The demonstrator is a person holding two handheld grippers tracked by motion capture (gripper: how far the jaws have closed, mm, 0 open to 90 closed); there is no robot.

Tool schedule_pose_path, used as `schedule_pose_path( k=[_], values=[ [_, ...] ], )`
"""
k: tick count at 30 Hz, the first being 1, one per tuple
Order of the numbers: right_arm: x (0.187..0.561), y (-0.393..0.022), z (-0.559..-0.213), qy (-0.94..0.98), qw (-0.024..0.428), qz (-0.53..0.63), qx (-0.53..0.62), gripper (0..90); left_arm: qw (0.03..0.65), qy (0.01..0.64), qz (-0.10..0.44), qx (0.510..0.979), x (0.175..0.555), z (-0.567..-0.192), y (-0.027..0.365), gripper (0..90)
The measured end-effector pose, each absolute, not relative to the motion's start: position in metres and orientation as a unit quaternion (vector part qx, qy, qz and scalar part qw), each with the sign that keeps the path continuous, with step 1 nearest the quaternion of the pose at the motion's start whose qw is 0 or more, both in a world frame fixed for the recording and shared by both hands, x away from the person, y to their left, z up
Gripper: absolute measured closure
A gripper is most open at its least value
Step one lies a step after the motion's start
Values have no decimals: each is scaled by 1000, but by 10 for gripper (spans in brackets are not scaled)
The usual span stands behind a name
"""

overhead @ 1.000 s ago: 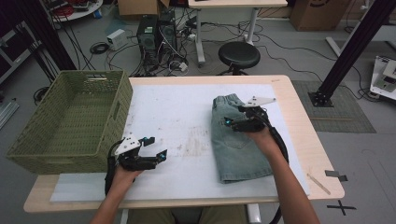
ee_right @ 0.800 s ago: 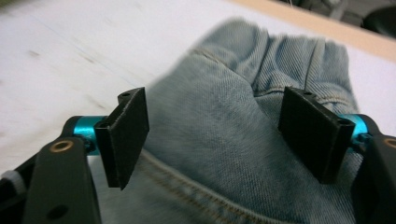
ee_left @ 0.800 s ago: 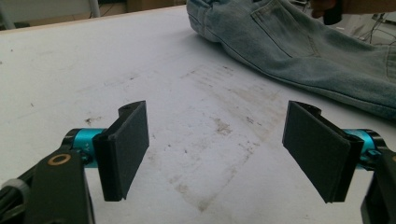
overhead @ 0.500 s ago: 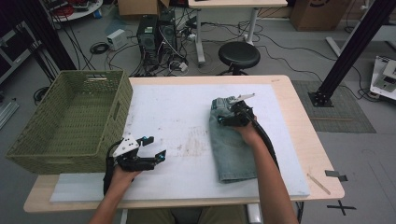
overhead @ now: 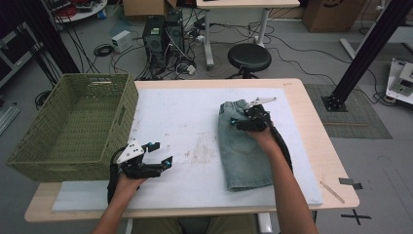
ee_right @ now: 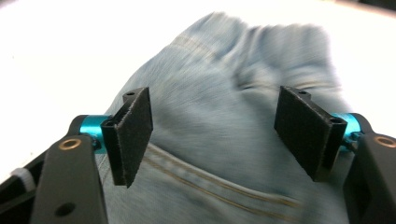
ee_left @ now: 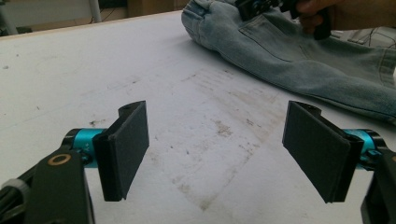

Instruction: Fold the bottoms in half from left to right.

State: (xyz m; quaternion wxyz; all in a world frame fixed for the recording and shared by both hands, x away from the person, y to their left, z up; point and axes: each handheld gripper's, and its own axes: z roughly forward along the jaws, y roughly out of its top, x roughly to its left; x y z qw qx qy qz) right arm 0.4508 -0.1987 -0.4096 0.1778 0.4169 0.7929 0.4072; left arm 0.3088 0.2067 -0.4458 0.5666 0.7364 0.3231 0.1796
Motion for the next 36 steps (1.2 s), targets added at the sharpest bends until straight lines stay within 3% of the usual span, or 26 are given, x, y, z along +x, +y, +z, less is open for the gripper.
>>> schedule_pose_path(
  k=[4,5,11,19,24,25,28,30,36],
  values=[
    [448,-220,-404,792,213,374,433,512,567,324,179,736,309,-445,206,229],
    [449,-222,-407,801,223,340,440,524,567,323,179,736,309,-445,206,229],
    [455,-226,-434,810,207,302,458,529,564,325,176,738,309,-446,206,229],
    [456,-239,-443,789,174,354,471,519,561,322,177,742,307,-448,205,229],
    [444,-245,-428,780,184,386,456,399,564,324,176,739,307,-447,207,229],
    [441,-249,-424,775,187,397,454,402,565,324,178,738,307,-446,207,229],
    [429,-257,-417,785,193,397,434,547,564,324,179,738,306,-446,207,229],
    [425,-259,-422,805,197,363,425,589,565,323,179,738,307,-445,206,229],
    [426,-265,-439,813,201,335,433,615,562,321,176,741,307,-446,205,229]
  ],
)
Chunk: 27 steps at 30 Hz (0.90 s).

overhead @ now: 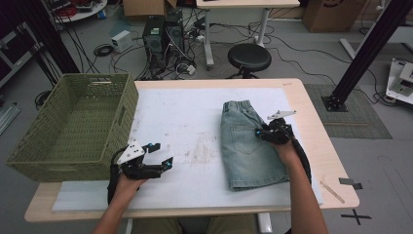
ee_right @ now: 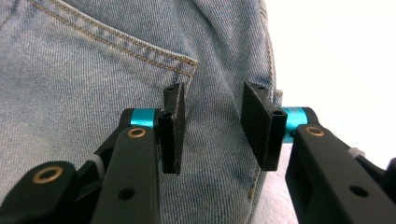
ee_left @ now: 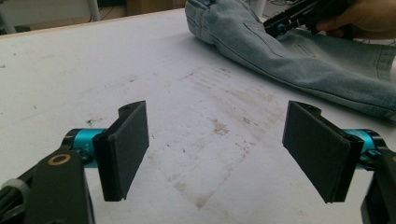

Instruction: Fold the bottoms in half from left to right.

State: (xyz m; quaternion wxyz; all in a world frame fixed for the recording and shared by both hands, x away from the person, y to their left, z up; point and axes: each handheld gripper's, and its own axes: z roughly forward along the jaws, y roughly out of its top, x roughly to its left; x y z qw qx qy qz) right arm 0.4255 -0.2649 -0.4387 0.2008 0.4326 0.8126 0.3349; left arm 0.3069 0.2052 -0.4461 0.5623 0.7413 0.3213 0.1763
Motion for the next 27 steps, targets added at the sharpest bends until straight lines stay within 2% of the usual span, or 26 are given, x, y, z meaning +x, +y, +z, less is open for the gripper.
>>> schedule_pose_path(
  k=[5,6,8,10,13,18,27],
  values=[
    [423,-271,-445,793,191,365,449,614,562,320,175,742,306,-446,204,229],
    [422,-271,-445,792,189,366,450,596,562,319,177,742,306,-446,204,229],
    [418,-272,-438,788,190,373,453,483,564,322,176,740,305,-445,205,229],
    [412,-276,-433,785,191,387,446,458,564,323,177,739,306,-445,205,229],
    [397,-286,-428,779,199,411,430,488,564,322,177,739,306,-445,205,229],
    [374,-290,-432,808,195,399,388,605,565,324,179,738,307,-444,206,229],
    [368,-295,-448,812,206,371,400,655,564,322,176,740,307,-444,204,229]
  ],
)
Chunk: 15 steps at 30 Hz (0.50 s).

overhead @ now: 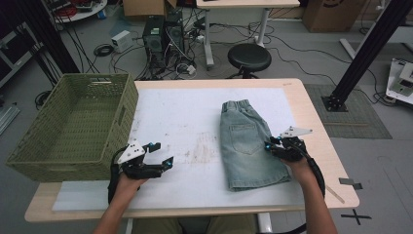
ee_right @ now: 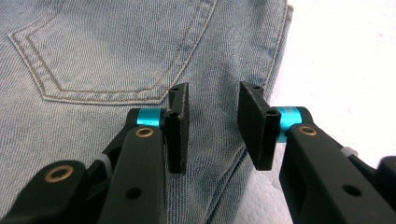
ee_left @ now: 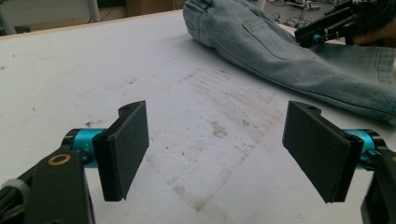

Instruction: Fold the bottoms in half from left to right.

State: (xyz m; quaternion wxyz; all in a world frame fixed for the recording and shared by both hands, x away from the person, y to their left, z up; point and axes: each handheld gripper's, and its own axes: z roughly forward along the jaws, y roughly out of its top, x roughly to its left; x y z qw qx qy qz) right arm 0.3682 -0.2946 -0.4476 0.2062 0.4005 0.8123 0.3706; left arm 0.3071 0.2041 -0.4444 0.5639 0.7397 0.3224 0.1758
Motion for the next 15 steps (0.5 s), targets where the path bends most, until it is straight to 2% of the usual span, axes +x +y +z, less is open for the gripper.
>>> schedule_pose_path(
  k=[3,5,8,12,15],
  values=[
    [364,-297,-443,801,209,381,411,574,566,323,177,738,307,-444,205,229],
    [357,-301,-437,793,211,398,410,583,566,323,177,738,307,-444,205,229],
    [342,-306,-428,794,225,400,399,643,565,324,176,738,308,-444,204,229],
    [328,-306,-426,810,214,390,382,769,566,322,174,739,308,-444,202,229],
    [325,-304,-433,820,213,368,384,803,565,321,173,740,308,-445,201,229]
  ],
)
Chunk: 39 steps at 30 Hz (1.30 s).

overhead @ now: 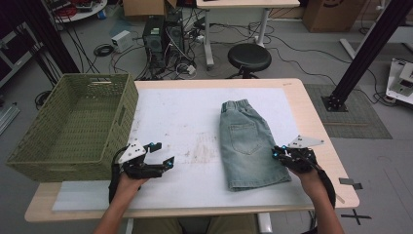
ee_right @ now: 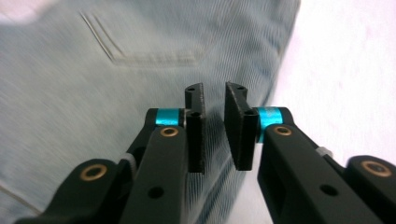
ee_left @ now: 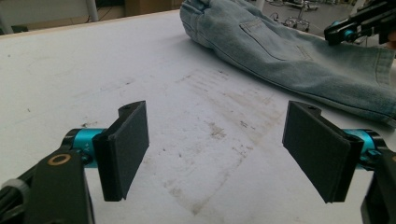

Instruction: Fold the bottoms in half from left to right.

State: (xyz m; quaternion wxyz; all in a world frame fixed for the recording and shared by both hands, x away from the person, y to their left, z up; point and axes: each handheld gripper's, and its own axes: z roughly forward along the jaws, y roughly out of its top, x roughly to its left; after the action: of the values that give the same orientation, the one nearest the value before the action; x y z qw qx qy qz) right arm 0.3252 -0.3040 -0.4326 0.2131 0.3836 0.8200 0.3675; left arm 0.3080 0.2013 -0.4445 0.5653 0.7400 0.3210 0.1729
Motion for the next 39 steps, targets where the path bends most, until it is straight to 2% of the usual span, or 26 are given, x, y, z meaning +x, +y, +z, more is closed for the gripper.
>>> schedule_pose_path(
  k=[7,11,17,20,28,29,32,37,39],
  values=[
    [321,-310,-448,823,210,342,403,829,565,320,170,741,309,-445,201,229],
    [317,-312,-443,818,210,350,406,791,565,322,171,740,309,-445,201,229],
    [298,-317,-432,814,201,394,376,797,565,322,171,740,309,-445,201,228],
    [292,-317,-438,830,193,375,365,788,565,322,171,740,309,-445,201,228],
    [285,-322,-450,840,207,354,354,775,566,323,171,739,309,-445,201,228],
    [285,-321,-450,841,209,354,352,752,565,323,171,740,309,-445,202,228],
    [284,-320,-445,829,203,372,365,563,565,323,171,740,308,-445,202,228],
    [287,-304,-425,795,222,430,365,361,566,323,173,739,309,-444,201,228],
    [290,-290,-420,790,225,441,361,307,566,322,173,739,309,-444,200,228]
  ],
)
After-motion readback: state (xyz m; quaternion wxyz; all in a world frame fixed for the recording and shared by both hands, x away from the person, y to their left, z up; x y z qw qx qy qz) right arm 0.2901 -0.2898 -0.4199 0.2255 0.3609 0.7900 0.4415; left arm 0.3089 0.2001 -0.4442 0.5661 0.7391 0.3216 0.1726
